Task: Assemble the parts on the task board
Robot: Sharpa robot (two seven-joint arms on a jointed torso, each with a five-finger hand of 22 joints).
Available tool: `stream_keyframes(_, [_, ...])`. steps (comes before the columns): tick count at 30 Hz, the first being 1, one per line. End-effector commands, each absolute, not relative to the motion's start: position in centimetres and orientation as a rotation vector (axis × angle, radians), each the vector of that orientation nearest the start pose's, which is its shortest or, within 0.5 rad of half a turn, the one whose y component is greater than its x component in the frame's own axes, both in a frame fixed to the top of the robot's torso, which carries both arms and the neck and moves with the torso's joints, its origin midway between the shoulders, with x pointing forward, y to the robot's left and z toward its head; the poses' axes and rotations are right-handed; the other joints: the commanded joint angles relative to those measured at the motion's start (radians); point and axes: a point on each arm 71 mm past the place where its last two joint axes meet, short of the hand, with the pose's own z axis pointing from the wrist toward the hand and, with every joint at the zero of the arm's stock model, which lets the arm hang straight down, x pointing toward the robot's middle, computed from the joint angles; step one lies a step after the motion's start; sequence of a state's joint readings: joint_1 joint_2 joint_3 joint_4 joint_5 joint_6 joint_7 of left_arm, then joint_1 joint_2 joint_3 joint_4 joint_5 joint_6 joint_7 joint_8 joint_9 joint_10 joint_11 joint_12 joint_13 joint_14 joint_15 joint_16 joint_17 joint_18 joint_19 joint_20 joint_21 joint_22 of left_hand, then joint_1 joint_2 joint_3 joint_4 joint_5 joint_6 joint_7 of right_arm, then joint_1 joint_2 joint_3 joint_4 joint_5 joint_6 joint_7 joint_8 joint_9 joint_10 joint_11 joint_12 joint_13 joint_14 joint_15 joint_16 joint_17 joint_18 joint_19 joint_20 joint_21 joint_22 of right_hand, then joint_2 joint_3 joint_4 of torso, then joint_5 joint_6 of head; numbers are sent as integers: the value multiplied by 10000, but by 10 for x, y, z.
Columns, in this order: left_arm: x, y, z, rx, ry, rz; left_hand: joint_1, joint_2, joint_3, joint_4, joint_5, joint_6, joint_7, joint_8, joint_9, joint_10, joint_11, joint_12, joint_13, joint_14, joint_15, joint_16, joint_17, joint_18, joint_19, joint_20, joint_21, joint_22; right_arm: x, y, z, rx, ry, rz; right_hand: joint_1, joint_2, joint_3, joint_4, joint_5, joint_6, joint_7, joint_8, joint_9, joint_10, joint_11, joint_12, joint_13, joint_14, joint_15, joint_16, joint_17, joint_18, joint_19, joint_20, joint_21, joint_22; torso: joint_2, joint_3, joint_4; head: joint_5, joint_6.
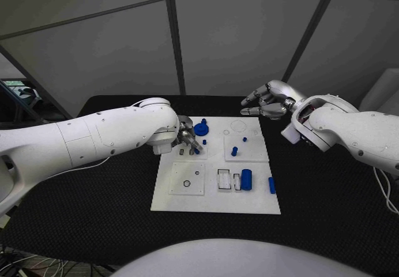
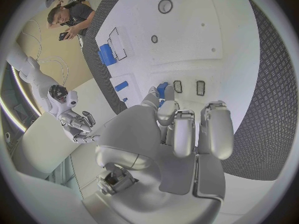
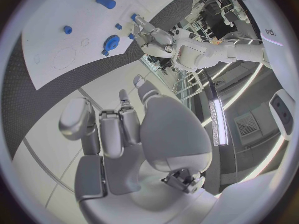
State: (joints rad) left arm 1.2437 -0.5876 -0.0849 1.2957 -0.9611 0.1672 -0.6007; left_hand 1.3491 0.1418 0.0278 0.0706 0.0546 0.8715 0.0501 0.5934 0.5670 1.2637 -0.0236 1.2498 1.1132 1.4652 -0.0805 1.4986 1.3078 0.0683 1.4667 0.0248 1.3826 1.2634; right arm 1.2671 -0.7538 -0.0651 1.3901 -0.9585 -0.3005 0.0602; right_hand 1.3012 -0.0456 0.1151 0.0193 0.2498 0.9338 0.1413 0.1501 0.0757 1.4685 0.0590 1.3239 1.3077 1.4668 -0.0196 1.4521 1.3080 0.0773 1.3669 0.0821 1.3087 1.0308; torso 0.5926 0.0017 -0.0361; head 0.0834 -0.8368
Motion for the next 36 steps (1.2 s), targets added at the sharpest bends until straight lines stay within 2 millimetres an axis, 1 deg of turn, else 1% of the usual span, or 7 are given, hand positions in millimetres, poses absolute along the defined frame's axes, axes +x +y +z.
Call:
stream_keyframes(1, [507,156,-241,-2391,24499,-3763,-125,-188,1421,-344,142,-45,72,-93,90,-15,-32,-117,-34,744,17,-56,1643,-71,42,-51,19,13,518,-191,-167,1993,16972,9595,-73,-7,-61,5,52,-39,23,19,-11,34,-73,-32,439,606,-43,-57,963,208,-72,18,-58,-16,-2,1,6,8,-9])
stream_keyframes(2, [507,157,-241,-2439,24516,-3802,-317,-476,1911,-416,123,-79,47,-123,132,-3,15,-124,-33,745,-11,-60,1647,-78,40,-16,15,14,518,-191,-167,1990,16977,9597,-73,-7,-61,5,52,-39,23,19,-11,34,-73,-32,439,606,-43,-57,963,208,-72,18,-58,-16,-3,1,6,9,-10])
stream_keyframes(4, [507,158,-241,-2548,24541,-3886,-461,-577,2608,-485,212,-83,45,-128,189,-8,21,-148,-42,747,4,-63,1653,-70,35,-19,8,10,518,-191,-167,1986,16984,9599,-75,6,-63,7,58,-40,23,20,-13,41,-74,-20,450,609,-44,-52,971,207,-68,17,-59,-12,-2,1,11,4,-7])
stream_keyframes(6, [506,160,-241,-2839,24594,-4079,-1545,-1447,5162,-629,546,-70,137,5,524,49,66,-177,-60,753,79,-80,1667,-66,31,30,-3,22,519,-191,-167,1981,16993,9600,-76,9,-63,8,60,-41,23,20,-13,43,-74,-17,453,610,-45,-51,973,207,-67,17,-59,-12,1,1,14,7,-9])
stream_keyframes(9, [504,163,-240,-3201,24578,-4310,-2298,-1872,6669,-802,665,-123,143,200,866,89,88,-181,-75,759,91,-87,1683,-59,29,33,-11,32,519,-191,-168,1980,17000,9592,-76,9,-63,8,60,-41,23,20,-13,43,-74,-17,453,610,-45,-51,973,207,-67,17,-59,-12,2,-3,13,11,-12])
stream_keyframes(24, [495,181,-231,-4912,23270,-5306,-2850,-2116,7836,-1261,797,-148,94,459,1299,164,82,-203,-104,767,27,-93,1707,-58,30,31,-41,16,521,-196,-168,2038,16994,9478,-76,9,-63,8,60,-41,23,20,-13,43,-74,-17,453,610,-45,-51,973,207,-67,17,-59,-12,7,8,28,88,-37])
stream_keyframes(36, [485,189,-229,-4788,21238,-5039,-2979,-2278,8124,-1418,819,-68,48,561,1423,335,38,-96,27,773,-9,-88,1723,-72,72,2,6,95,523,-203,-169,2152,16913,9296,-79,16,-67,9,63,-41,23,21,-15,42,-74,-24,447,610,-45,-53,972,207,-65,16,-64,-16,-24,106,121,74,-79])
